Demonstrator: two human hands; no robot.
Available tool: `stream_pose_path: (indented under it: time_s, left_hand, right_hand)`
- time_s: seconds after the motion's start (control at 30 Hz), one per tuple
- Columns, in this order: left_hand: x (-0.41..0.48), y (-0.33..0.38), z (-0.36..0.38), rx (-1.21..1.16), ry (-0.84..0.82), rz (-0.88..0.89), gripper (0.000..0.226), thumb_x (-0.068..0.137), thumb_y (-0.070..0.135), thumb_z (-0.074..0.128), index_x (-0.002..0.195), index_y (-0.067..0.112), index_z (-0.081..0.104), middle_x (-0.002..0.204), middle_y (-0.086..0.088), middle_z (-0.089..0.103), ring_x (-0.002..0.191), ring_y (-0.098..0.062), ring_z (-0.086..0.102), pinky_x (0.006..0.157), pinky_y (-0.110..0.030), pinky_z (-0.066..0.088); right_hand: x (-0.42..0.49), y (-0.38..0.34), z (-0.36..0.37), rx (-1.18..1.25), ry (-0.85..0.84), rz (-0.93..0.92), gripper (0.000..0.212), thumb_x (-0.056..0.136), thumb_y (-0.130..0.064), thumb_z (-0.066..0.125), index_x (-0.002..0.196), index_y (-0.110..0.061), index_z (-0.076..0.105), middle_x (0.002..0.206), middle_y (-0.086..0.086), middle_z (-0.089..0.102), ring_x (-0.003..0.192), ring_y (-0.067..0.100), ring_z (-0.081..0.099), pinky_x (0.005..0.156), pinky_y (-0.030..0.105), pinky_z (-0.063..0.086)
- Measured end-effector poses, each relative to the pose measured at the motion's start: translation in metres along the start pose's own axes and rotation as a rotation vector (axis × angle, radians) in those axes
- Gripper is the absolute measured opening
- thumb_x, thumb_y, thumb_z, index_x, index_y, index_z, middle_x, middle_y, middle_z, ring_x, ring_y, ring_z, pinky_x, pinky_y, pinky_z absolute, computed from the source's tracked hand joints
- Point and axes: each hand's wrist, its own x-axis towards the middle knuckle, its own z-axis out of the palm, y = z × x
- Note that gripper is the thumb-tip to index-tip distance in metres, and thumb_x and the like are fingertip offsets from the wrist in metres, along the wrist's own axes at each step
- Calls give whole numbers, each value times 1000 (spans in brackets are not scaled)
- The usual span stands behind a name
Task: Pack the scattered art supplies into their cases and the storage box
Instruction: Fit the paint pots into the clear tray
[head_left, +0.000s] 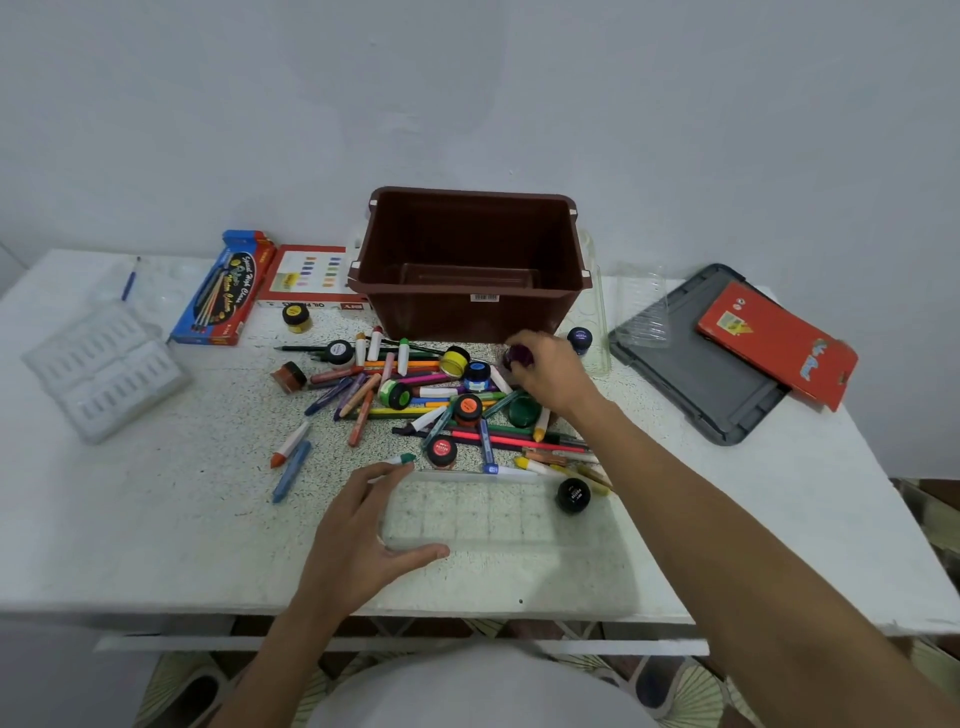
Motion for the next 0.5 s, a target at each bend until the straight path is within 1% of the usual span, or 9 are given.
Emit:
stream_pose_path:
  time_s: [0.07,0.1,0.17,0.2,0.23,0.33,0.37,0.43,0.5]
  left_hand:
    - [0,0,0,1,-4,-1,95,60,81,69,139,34,45,136,20,38,120,3,40,93,-24,38]
    - [0,0,0,2,-3,-1,95,60,80,69,139,33,45,136,20,38,120,3,40,93,-24,38]
    - [0,1,0,9,-2,8,95,60,79,70,139,33,45,136,19,38,119,4,40,92,-24,38]
    - [0,1,-1,11,1,12,95,60,78,70,139,32,46,136,18,38,118,4,39,91,-24,38]
    - [1,1,-1,11,6,14,95,60,78,70,139,32,46,135,19,38,118,5,39,90,-24,38]
    - [1,2,-1,17,15,27,95,61,79,68,139,29,47,134,19,38,117,6,38,89,-24,40]
    - [1,1,-2,21,21,31,95,61,79,67,138,28,48,133,19,38,117,6,38,89,-24,40]
    - [1,2,0,29,32,43,95,61,80,65,138,26,49,134,15,41,117,5,38,89,-25,41]
    - [1,1,0,34,38,48,95,61,81,63,138,25,50,134,11,43,117,5,38,89,-26,41]
  right_hand:
    - [-12,-2,-6,115,88,51,29,88,-12,64,117,-9,63,105,12,67,91,26,64,82,35,53]
    - [-19,-4,-10,197,124,86,26,89,-13,64,115,-11,62,103,7,67,86,21,65,78,30,53]
    - [-38,-10,-20,342,162,141,21,90,-15,66,109,-13,60,96,-3,65,75,9,66,66,15,51]
    - [-48,-12,-25,395,169,158,20,89,-16,68,107,-15,59,95,-6,64,73,5,65,64,12,50]
    - [-58,-13,-28,444,169,173,19,89,-16,68,105,-16,57,95,-7,64,71,5,65,64,13,52]
    - [-90,-15,-35,559,148,169,22,92,-11,62,110,-18,55,100,-1,63,72,5,62,66,27,54]
    - [-98,-16,-37,572,141,141,28,92,-6,59,116,-20,57,103,-1,62,75,5,61,67,25,53]
    - [-117,-17,-39,568,127,77,42,90,3,53,123,-22,61,108,3,58,84,1,59,71,13,48]
    - [-134,-17,-40,533,119,29,41,87,1,53,119,-22,66,107,9,54,88,1,56,73,8,44]
